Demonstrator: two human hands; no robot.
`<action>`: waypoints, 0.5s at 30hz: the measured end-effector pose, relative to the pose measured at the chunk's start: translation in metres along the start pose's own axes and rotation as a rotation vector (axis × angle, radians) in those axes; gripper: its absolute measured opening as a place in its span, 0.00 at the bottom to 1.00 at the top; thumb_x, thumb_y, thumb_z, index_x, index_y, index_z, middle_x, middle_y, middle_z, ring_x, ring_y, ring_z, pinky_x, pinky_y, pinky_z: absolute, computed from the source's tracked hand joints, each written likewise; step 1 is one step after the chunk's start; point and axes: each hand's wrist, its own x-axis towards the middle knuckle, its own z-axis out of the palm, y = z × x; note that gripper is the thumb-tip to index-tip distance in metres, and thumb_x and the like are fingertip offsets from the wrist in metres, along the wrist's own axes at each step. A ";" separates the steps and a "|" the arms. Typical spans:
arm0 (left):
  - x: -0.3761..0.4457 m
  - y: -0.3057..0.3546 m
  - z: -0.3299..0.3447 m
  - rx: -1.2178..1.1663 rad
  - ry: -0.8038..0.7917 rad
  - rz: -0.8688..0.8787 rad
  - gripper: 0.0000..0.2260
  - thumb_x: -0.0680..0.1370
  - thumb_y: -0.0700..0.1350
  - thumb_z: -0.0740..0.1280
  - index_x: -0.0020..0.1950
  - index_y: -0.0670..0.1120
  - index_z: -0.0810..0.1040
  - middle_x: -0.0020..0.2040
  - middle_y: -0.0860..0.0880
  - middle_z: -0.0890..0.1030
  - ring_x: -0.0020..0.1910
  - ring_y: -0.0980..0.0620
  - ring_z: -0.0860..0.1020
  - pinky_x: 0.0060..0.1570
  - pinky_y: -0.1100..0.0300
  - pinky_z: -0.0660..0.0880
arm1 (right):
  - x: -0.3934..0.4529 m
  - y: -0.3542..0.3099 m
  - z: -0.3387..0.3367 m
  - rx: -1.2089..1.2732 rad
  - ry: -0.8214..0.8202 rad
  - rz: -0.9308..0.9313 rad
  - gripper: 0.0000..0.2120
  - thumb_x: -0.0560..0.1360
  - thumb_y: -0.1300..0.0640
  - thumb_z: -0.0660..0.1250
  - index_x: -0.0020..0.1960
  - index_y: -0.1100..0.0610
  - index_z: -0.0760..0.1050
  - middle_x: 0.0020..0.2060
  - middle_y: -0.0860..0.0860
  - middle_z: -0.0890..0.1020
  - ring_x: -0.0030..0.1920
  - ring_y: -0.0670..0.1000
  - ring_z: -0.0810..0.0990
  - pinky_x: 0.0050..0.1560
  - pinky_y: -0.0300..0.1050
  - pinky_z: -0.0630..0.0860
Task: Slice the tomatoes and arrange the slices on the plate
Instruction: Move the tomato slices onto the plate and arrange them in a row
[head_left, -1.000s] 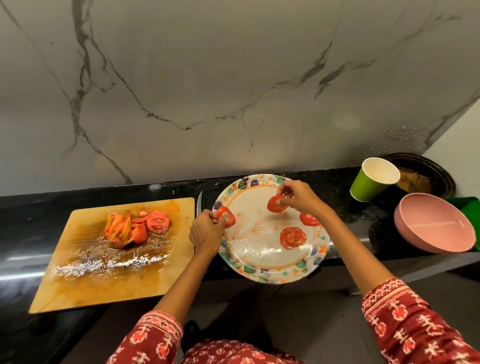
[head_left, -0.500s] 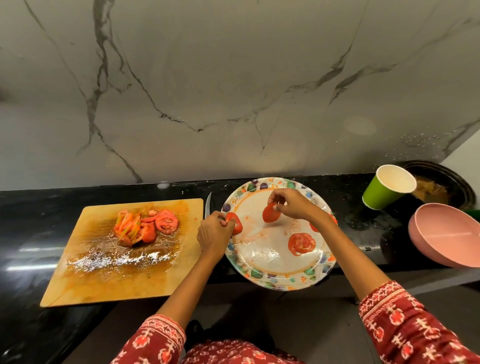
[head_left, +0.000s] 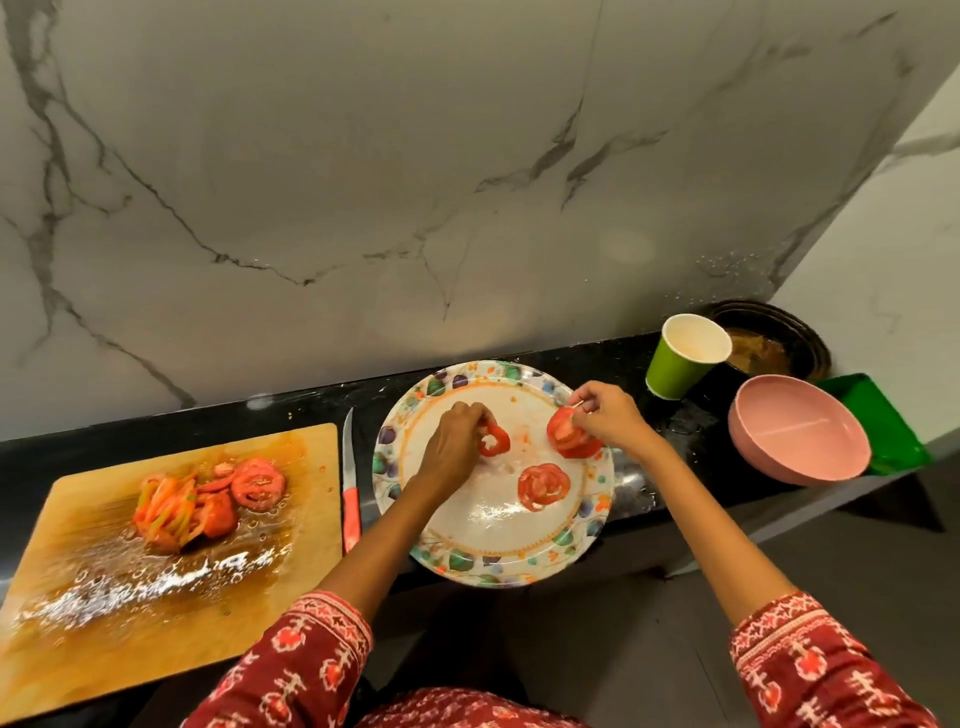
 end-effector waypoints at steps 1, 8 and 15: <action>0.003 0.002 0.002 0.020 -0.012 0.013 0.08 0.80 0.41 0.59 0.57 0.44 0.74 0.57 0.43 0.74 0.50 0.53 0.71 0.51 0.68 0.68 | -0.002 0.001 0.004 0.008 -0.027 0.012 0.09 0.71 0.66 0.66 0.50 0.57 0.76 0.40 0.54 0.79 0.37 0.51 0.80 0.39 0.42 0.78; 0.024 0.017 0.018 0.139 -0.140 0.043 0.08 0.80 0.45 0.60 0.57 0.46 0.75 0.56 0.44 0.74 0.50 0.51 0.71 0.47 0.67 0.68 | -0.006 0.001 0.029 0.129 -0.084 0.059 0.10 0.72 0.70 0.65 0.51 0.59 0.75 0.39 0.54 0.80 0.32 0.48 0.81 0.36 0.37 0.79; 0.032 0.021 0.029 0.230 -0.173 0.066 0.11 0.78 0.45 0.63 0.59 0.46 0.75 0.57 0.44 0.75 0.53 0.49 0.73 0.51 0.64 0.72 | -0.002 0.003 0.032 0.020 -0.095 0.027 0.07 0.73 0.67 0.66 0.50 0.60 0.77 0.41 0.57 0.82 0.29 0.45 0.79 0.40 0.40 0.79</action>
